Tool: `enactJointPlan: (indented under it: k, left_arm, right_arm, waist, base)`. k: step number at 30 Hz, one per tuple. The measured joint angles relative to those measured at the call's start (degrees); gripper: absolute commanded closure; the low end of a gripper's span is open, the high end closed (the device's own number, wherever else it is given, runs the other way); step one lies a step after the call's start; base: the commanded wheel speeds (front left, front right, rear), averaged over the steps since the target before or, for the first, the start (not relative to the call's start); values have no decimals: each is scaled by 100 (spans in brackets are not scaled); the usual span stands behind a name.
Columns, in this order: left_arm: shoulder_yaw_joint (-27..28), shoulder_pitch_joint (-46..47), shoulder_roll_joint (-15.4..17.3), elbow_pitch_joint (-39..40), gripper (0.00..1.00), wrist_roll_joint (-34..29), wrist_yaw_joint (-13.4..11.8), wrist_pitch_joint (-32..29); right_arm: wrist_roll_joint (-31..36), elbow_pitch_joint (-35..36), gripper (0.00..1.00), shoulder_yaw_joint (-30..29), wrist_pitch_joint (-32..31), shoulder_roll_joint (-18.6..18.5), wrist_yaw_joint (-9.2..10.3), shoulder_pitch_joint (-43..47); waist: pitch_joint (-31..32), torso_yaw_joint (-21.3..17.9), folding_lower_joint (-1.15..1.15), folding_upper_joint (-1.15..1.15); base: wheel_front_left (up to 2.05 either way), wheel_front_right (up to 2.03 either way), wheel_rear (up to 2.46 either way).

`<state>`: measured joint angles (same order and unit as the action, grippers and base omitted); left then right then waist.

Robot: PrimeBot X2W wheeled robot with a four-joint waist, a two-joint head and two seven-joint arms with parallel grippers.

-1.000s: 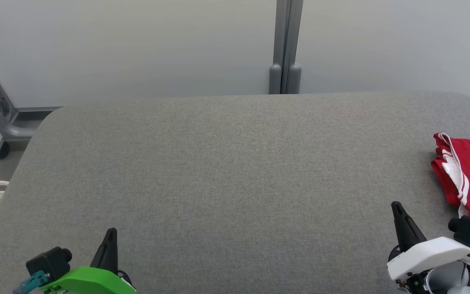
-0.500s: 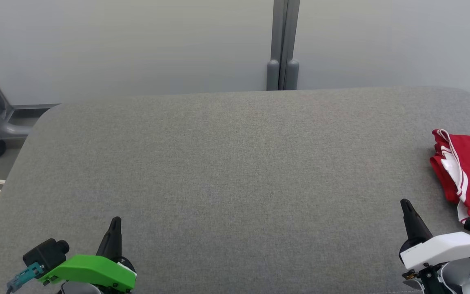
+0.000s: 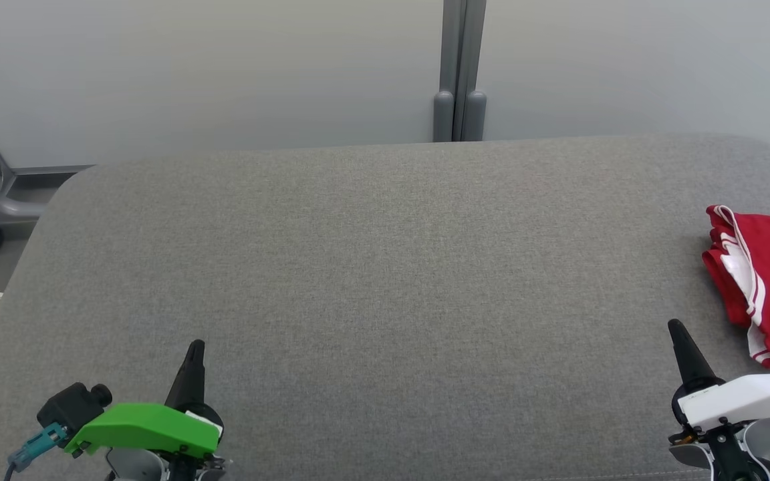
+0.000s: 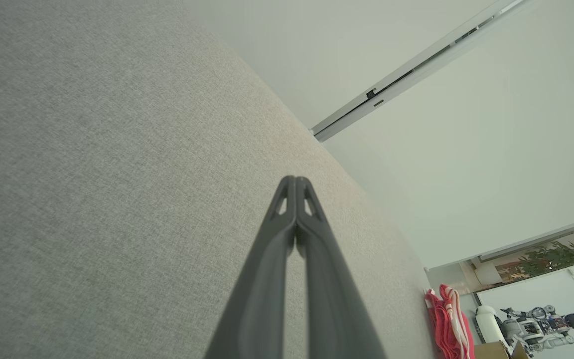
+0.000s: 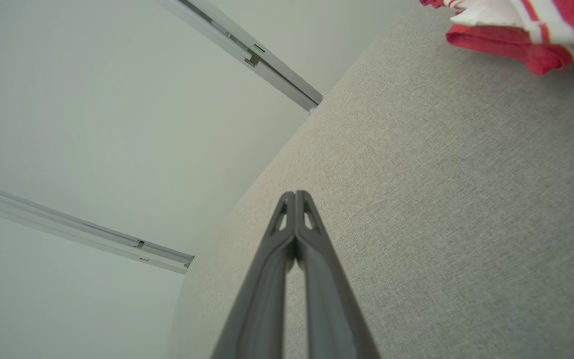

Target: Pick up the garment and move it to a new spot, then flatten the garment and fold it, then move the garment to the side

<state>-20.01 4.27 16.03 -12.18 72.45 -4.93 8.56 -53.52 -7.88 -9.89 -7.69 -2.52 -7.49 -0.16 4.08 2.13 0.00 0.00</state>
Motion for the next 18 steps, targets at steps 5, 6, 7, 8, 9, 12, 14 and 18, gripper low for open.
enactJointPlan:
  k: [5,6,7,8,9,12,14,18]
  left_arm:
    - [126,52,-110,-47,100,208,102,-46]
    - [148,57,-127,-57,100,248,129,-52]
    - [166,61,-151,-67,100,271,148,-78]
    - [183,67,-180,-78,100,297,167,-91]
    - [204,78,-211,-86,100,328,192,-92]
    - [278,117,-268,-100,100,423,249,-123]
    - [319,120,-299,-115,100,480,292,-143]
    - [394,140,-393,-138,100,627,360,-176]
  right_arm:
    - [-322,-51,100,-80,-70,-1,1,-27]
    - [-381,-59,100,-94,-89,-1,1,-35]
    - [-444,-69,100,-111,-99,-1,1,-44]
    - [-511,-78,100,-130,-116,-1,1,-54]
    - [-573,-88,100,-146,-132,-1,1,-63]
    - [-740,-116,100,-196,-168,-2,0,-97]
    - [-865,-132,100,-229,-183,-3,1,-129]
    - [-1077,-167,100,-281,-240,-3,1,-140]
  waist:
    - [-27,-14,0,0]
    - [-33,-16,0,0]
    - [-38,-19,0,0]
    - [-43,-22,0,0]
    - [-49,-24,0,0]
    - [-65,-33,0,0]
    - [-76,-38,0,0]
    - [-98,-49,0,0]
  base:
    - [0,0,0]
    - [0,0,0]
    - [0,0,0]
    - [0,0,0]
    - [0,0,0]
    - [0,0,0]
    - [0,0,0]
    - [0,0,0]
